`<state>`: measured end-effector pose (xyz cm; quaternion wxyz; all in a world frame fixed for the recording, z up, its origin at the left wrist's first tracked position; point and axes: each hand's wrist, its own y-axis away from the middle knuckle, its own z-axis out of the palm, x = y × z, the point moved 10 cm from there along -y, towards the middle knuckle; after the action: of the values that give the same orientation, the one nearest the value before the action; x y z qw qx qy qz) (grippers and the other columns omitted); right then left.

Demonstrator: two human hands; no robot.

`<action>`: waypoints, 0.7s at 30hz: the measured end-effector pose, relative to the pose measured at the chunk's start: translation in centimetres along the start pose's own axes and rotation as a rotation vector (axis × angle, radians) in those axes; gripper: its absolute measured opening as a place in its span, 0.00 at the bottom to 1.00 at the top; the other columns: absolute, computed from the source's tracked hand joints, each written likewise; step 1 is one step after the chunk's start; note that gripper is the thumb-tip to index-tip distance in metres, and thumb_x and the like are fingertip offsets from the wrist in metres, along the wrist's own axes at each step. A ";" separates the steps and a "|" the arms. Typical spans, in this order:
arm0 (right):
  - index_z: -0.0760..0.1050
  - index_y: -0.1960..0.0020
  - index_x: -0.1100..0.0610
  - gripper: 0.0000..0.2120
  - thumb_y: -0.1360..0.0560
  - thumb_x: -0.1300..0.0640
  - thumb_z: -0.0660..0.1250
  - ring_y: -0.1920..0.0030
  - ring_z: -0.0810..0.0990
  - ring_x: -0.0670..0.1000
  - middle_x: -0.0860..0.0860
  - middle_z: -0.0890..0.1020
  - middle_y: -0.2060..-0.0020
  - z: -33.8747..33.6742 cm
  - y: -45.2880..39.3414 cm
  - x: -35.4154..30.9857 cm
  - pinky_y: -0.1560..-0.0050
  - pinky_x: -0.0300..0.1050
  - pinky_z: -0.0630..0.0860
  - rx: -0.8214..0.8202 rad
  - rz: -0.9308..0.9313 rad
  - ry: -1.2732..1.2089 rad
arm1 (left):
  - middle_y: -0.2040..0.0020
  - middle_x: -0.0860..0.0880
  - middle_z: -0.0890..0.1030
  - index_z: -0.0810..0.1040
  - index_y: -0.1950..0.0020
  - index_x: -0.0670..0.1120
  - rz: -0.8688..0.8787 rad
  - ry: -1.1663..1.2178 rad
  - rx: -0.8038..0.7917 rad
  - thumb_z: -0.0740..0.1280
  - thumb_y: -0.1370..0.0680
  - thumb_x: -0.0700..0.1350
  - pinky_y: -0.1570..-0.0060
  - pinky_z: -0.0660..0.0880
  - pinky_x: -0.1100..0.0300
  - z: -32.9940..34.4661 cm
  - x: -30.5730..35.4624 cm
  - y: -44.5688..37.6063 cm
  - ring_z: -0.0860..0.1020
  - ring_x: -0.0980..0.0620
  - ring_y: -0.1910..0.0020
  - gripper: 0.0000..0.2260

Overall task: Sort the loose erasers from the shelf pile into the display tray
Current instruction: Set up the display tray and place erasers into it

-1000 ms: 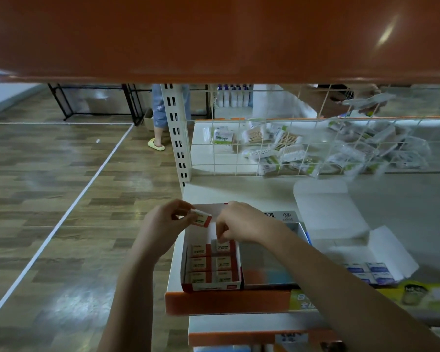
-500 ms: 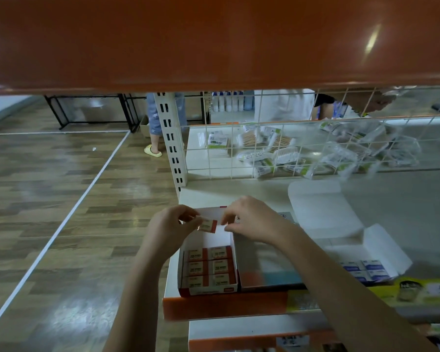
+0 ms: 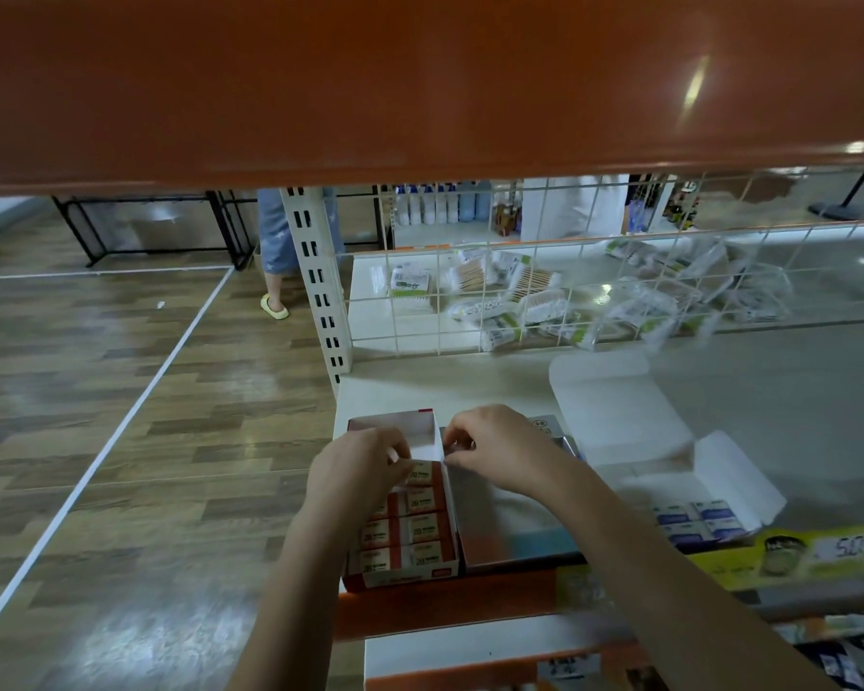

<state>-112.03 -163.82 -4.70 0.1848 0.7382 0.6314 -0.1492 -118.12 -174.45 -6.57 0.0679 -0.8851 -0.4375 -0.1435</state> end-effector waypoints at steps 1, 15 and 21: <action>0.78 0.45 0.56 0.10 0.24 0.55 0.66 0.50 0.78 0.49 0.51 0.81 0.49 0.0 0.0 0.0 0.49 0.43 0.75 0.001 -0.002 0.004 | 0.54 0.57 0.81 0.79 0.51 0.54 0.002 -0.020 -0.010 0.66 0.24 0.53 0.62 0.75 0.65 0.2 0.0 -0.1 0.77 0.59 0.59 0.06; 0.77 0.40 0.54 0.12 0.23 0.55 0.64 0.49 0.78 0.48 0.50 0.81 0.46 -2.4 -0.1 1.8 0.49 0.40 0.74 0.030 0.003 0.034 | 0.46 0.54 0.80 0.78 0.42 0.54 0.123 -0.071 0.012 0.64 0.23 0.50 0.49 0.77 0.59 -1.3 4.0 -2.3 0.77 0.56 0.50 0.10; 0.76 0.38 0.56 0.15 0.24 0.56 0.65 0.43 0.76 0.52 0.53 0.80 0.44 -8.4 2.0 8.6 0.44 0.46 0.73 0.180 0.107 0.154 | 0.41 0.54 0.78 0.74 0.37 0.55 0.414 -0.104 0.087 0.60 0.21 0.53 0.51 0.73 0.59 -3.2 15.6 -5.4 0.76 0.52 0.44 0.14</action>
<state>-108.83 -152.65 -1.03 0.0766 0.7937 0.5875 -0.1380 -114.09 -160.20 1.33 0.1115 -0.9585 -0.2552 -0.0614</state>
